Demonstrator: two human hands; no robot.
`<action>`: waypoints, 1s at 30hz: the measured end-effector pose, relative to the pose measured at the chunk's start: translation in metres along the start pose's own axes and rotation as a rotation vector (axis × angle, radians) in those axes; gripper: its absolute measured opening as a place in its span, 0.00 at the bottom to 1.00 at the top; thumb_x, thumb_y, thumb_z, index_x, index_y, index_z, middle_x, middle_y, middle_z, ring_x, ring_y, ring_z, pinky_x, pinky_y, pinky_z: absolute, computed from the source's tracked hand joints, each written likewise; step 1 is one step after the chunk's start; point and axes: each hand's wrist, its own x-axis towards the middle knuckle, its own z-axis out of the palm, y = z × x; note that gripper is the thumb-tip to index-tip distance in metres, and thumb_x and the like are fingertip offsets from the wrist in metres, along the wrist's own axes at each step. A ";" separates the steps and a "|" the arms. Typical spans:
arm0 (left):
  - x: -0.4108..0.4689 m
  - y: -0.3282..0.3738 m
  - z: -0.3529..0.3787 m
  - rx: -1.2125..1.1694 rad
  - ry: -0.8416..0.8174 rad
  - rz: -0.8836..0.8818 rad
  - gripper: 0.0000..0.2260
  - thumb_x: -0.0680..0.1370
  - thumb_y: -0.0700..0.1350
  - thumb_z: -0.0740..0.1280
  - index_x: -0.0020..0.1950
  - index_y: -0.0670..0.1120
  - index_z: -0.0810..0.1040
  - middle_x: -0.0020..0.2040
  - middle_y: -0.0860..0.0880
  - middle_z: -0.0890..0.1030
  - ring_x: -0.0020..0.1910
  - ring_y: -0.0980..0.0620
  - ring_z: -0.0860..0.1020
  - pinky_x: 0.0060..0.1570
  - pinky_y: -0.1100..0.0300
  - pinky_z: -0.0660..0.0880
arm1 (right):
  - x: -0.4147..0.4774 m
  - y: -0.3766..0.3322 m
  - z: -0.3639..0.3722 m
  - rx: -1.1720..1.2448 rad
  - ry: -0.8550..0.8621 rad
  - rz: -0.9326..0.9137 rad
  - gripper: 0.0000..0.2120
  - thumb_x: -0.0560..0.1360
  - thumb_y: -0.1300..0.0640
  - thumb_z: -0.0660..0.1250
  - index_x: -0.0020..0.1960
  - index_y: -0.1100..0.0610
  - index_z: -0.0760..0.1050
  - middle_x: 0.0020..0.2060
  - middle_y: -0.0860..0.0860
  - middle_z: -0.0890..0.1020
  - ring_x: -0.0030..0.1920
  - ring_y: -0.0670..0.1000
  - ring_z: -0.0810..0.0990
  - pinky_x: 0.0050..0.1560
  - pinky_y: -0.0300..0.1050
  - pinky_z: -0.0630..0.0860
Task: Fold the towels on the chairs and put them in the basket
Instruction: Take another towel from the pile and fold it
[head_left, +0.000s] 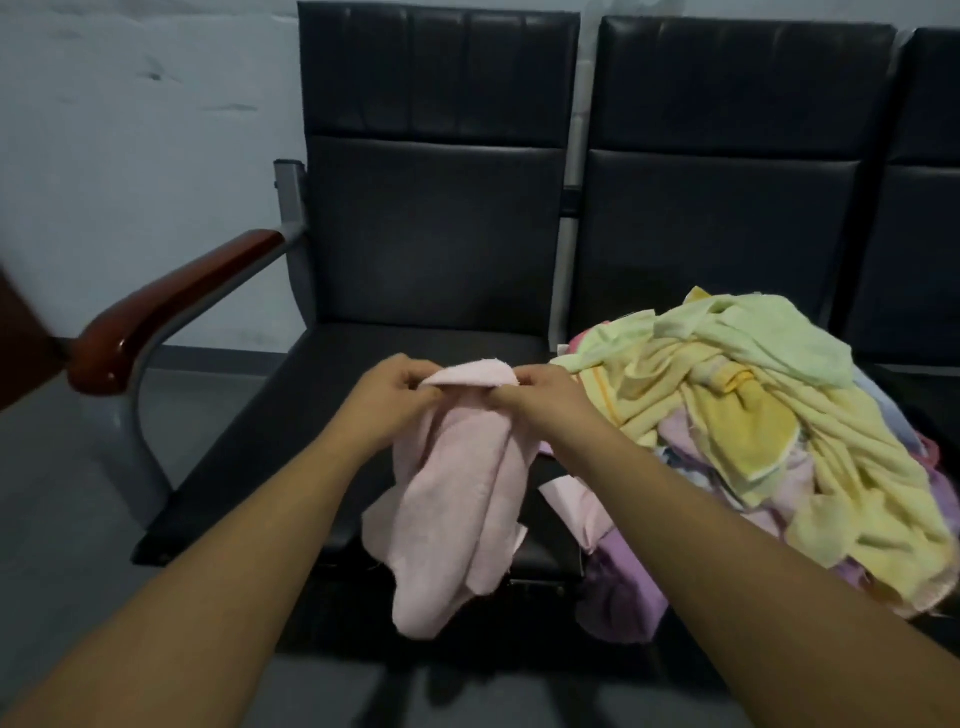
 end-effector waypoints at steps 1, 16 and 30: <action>0.001 -0.003 -0.005 -0.061 0.063 -0.031 0.10 0.80 0.43 0.66 0.50 0.58 0.83 0.47 0.57 0.81 0.47 0.58 0.78 0.43 0.61 0.73 | 0.004 0.003 -0.001 -0.074 -0.029 -0.016 0.08 0.75 0.54 0.71 0.50 0.58 0.82 0.46 0.56 0.83 0.44 0.50 0.79 0.47 0.47 0.78; -0.017 -0.027 0.001 -0.106 -0.435 -0.436 0.42 0.66 0.80 0.60 0.69 0.53 0.76 0.64 0.51 0.79 0.63 0.46 0.77 0.67 0.43 0.73 | 0.014 0.013 0.016 0.748 -0.152 0.140 0.10 0.79 0.60 0.64 0.57 0.57 0.82 0.53 0.59 0.84 0.57 0.58 0.83 0.62 0.57 0.78; -0.004 -0.034 -0.027 -0.410 0.203 -0.554 0.17 0.81 0.55 0.63 0.63 0.47 0.78 0.58 0.43 0.81 0.56 0.42 0.79 0.62 0.43 0.75 | 0.014 0.009 -0.004 0.776 0.165 0.166 0.10 0.83 0.53 0.61 0.64 0.50 0.72 0.53 0.51 0.80 0.53 0.54 0.81 0.46 0.53 0.82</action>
